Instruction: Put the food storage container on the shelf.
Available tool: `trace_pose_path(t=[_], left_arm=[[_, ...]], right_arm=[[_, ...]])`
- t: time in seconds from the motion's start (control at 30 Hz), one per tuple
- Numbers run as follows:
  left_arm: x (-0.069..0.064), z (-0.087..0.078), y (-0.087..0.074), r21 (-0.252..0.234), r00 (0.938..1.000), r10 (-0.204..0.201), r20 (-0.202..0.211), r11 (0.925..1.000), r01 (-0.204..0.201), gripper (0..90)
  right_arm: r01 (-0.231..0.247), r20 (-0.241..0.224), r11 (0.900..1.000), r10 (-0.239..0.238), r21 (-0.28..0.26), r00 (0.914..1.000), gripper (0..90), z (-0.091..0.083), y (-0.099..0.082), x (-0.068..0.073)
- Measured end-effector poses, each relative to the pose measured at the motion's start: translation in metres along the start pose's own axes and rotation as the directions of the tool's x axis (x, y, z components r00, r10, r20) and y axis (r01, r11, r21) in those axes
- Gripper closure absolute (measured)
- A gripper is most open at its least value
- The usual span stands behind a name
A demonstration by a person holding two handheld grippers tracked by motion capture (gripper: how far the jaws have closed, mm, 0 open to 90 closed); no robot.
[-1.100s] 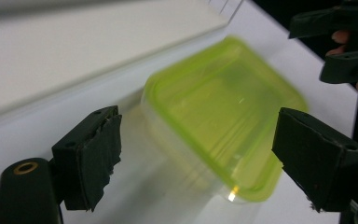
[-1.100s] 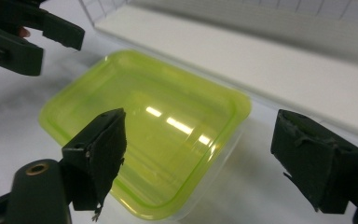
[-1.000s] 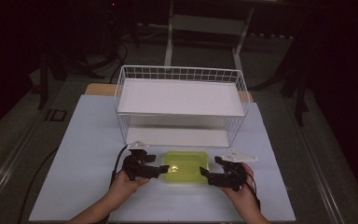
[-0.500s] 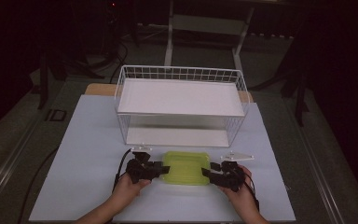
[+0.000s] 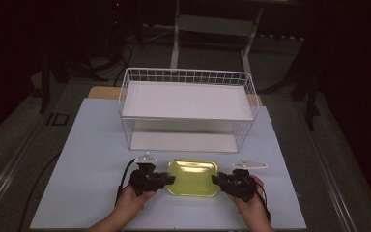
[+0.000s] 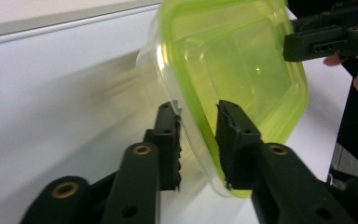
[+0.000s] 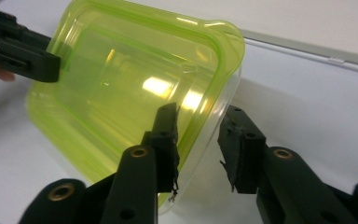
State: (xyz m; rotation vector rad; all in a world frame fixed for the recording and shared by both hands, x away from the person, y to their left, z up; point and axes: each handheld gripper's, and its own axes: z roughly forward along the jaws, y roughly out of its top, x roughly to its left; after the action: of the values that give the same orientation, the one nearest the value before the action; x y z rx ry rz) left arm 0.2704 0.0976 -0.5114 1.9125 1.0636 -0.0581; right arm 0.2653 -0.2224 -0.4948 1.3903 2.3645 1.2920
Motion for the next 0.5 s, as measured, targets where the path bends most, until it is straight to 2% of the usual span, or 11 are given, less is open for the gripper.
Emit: trace_pose_path(t=[0.03, 0.07, 0.1, 0.17, 0.2, 0.27, 0.37, 0.5], left_arm=[[-0.006, -0.003, -0.002, -0.012, 0.9992, 0.021, -0.035, 0.9997, -0.021, 80.5], [-0.005, -0.005, -0.002, -0.021, 0.9996, 0.01, -0.025, 0.9997, -0.011, 80.5], [-0.005, -0.006, -0.003, -0.028, 0.9998, 0.0, -0.019, 0.9996, -0.001, 80.6], [-0.006, -0.007, -0.002, -0.033, 0.9997, 0.008, -0.022, 0.9994, -0.008, 80.5], [-0.006, -0.011, 0.001, -0.052, 0.9996, 0.012, -0.027, 0.9985, -0.014, 80.5], [-0.005, -0.014, 0.005, -0.069, 0.9997, 0.012, -0.022, 0.9976, -0.013, 80.6], [-0.003, -0.017, 0.013, -0.083, 0.9991, 0.023, -0.035, 0.9962, -0.025, 80.7], [0.006, -0.018, 0.024, -0.102, 0.9992, 0.019, -0.036, 0.9945, -0.023, 80.6]], right_arm=[[0.039, 0.019, 0.9992, -0.039, -0.005, 0.9991, 77.5, -0.003, -0.001, 0.005], [0.047, 0.029, 0.9988, -0.046, -0.012, 0.9985, 77.5, -0.003, -0.001, 0.007], [0.038, 0.024, 0.999, -0.038, -0.021, 0.999, 77.6, -0.004, 0.0, 0.008], [0.036, 0.022, 0.9991, -0.036, -0.022, 0.9991, 77.6, -0.005, 0.001, 0.008], [0.04, 0.024, 0.9988, -0.04, -0.029, 0.9989, 77.6, -0.006, 0.003, 0.009], [0.034, 0.029, 0.9982, -0.033, -0.049, 0.999, 77.5, -0.007, 0.011, 0.011], [0.028, 0.031, 0.9972, -0.026, -0.069, 0.9992, 77.6, -0.007, 0.022, 0.012], [0.027, 0.037, 0.9953, -0.023, -0.094, 0.999, 78.4, -0.005, 0.034, 0.012]])
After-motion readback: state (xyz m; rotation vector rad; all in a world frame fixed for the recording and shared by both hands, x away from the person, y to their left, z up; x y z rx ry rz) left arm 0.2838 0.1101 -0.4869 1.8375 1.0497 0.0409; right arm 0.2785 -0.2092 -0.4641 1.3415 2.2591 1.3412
